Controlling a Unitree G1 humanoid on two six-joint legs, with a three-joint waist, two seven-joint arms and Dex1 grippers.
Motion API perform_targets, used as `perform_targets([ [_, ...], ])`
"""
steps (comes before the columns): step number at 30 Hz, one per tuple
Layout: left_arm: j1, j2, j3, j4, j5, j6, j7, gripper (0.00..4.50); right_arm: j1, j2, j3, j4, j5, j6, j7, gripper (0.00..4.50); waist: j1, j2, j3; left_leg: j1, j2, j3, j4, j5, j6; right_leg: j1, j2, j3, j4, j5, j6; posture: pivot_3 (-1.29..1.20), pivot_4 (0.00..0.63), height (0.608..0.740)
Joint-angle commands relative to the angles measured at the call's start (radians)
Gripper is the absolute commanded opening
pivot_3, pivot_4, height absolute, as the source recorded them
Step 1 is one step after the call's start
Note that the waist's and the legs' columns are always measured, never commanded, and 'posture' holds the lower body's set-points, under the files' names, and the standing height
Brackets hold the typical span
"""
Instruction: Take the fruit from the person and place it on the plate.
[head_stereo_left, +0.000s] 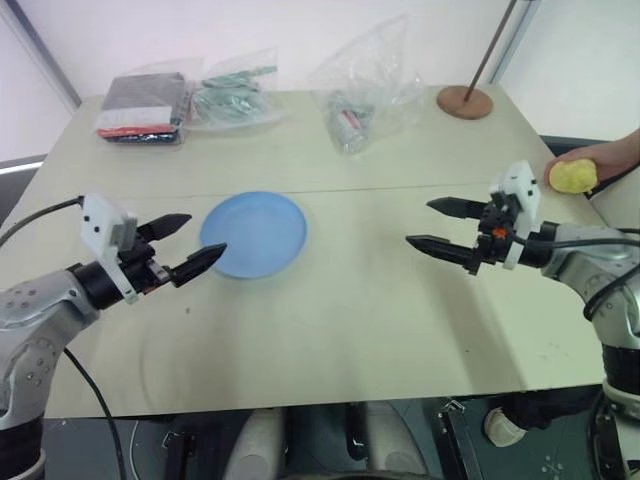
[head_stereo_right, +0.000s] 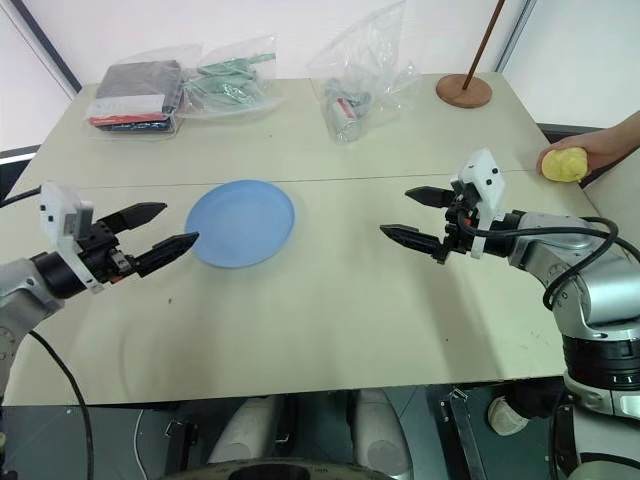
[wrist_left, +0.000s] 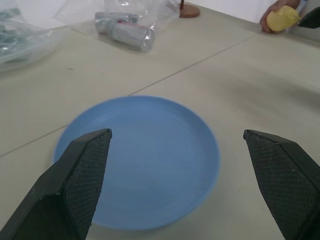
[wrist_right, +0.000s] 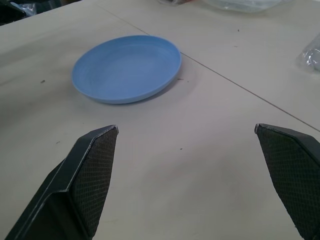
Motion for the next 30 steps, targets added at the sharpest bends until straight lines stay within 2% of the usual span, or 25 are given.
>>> perform_targets([
  [1,-0.010,0.014,0.009,-0.007,0.006,-0.023,-0.009,4.42,-0.008,0.008,-0.030,-0.032,0.013,-0.020,-0.018,4.50,0.000,0.000,0.000,0.000,0.000,0.000,0.000,0.000,0.000,0.000,0.000,0.000,0.000,0.000,0.000,0.00,0.150,0.740],
  [30,-0.027,0.005,-0.025,0.005,0.043,-0.050,-0.008,4.42,0.008,0.008,-0.039,-0.062,0.022,-0.014,-0.072,4.50,0.001,0.000,0.000,-0.001,0.000,0.000,0.000,0.000,0.000,0.000,0.000,0.000,-0.001,0.000,0.000,0.00,0.150,0.740],
])
